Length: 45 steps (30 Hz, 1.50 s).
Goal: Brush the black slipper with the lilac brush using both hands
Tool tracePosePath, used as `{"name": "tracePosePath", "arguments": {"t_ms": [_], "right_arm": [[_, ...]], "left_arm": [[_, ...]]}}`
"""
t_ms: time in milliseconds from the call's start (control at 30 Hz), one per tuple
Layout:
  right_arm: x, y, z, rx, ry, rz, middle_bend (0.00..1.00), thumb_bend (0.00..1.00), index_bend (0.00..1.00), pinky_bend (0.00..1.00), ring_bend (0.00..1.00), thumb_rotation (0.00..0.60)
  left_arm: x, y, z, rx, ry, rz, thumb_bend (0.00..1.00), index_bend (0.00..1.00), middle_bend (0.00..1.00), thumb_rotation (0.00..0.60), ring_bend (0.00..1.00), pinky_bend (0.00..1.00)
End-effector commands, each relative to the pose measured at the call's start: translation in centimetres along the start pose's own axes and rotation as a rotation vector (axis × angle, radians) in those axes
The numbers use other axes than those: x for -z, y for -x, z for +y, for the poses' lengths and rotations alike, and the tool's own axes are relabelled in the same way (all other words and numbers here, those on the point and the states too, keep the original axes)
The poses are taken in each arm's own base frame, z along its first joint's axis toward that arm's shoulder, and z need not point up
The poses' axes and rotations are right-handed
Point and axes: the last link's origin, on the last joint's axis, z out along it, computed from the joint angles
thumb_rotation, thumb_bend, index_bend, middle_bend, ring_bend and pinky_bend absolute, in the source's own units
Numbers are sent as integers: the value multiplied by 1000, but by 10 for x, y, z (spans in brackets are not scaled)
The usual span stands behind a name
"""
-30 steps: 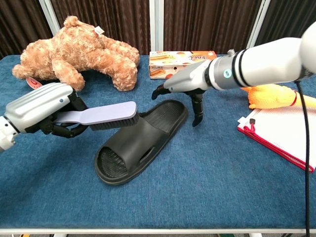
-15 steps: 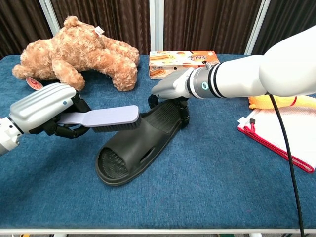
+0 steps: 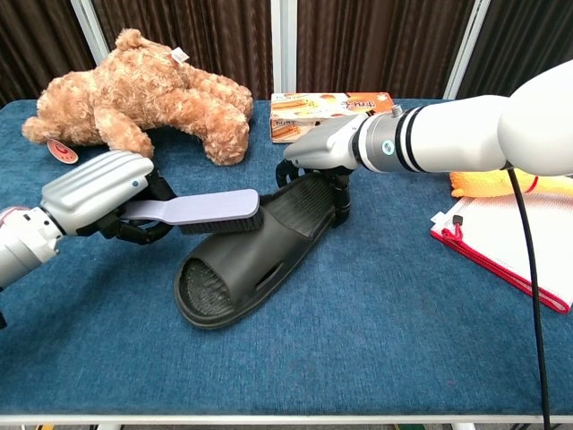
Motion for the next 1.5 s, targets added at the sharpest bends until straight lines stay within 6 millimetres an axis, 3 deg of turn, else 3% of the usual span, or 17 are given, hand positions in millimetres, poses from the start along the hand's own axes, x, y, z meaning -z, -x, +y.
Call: {"name": "tracePosePath", "arguments": {"t_ms": [33, 300, 467, 733, 967, 1233, 1500], "right_arm": [[0, 1, 0, 1, 1, -1, 436, 125, 600, 330, 257, 600], [-5, 4, -5, 2, -2, -10, 436, 125, 600, 331, 257, 600], [-7, 5, -7, 3, -2, -11, 436, 124, 600, 331, 257, 600], [-5, 5, -5, 2, -1, -9, 436, 124, 599, 331, 257, 600], [-5, 4, -7, 2, -3, -10, 435, 124, 599, 331, 257, 600], [-7, 3, -7, 0, -3, -10, 436, 122, 599, 331, 257, 600], [-7, 5, -8, 0, -5, -14, 436, 122, 598, 331, 257, 600]], "left_arm": [[1, 8, 2, -10, 16, -33, 541, 1000, 1000, 600, 974, 1000], [19, 16, 17, -23, 119, -72, 542, 1000, 1000, 600, 974, 1000], [25, 8, 25, -15, 171, -55, 541, 1000, 1000, 600, 974, 1000], [1, -14, 8, 74, 33, 36, 541, 1000, 1000, 600, 974, 1000], [-5, 5, -3, 25, -54, -40, 541, 1000, 1000, 600, 974, 1000], [19, 17, 15, 1, 57, -95, 540, 1000, 1000, 600, 973, 1000], [23, 7, 28, 10, 110, -65, 540, 1000, 1000, 600, 974, 1000]]}}
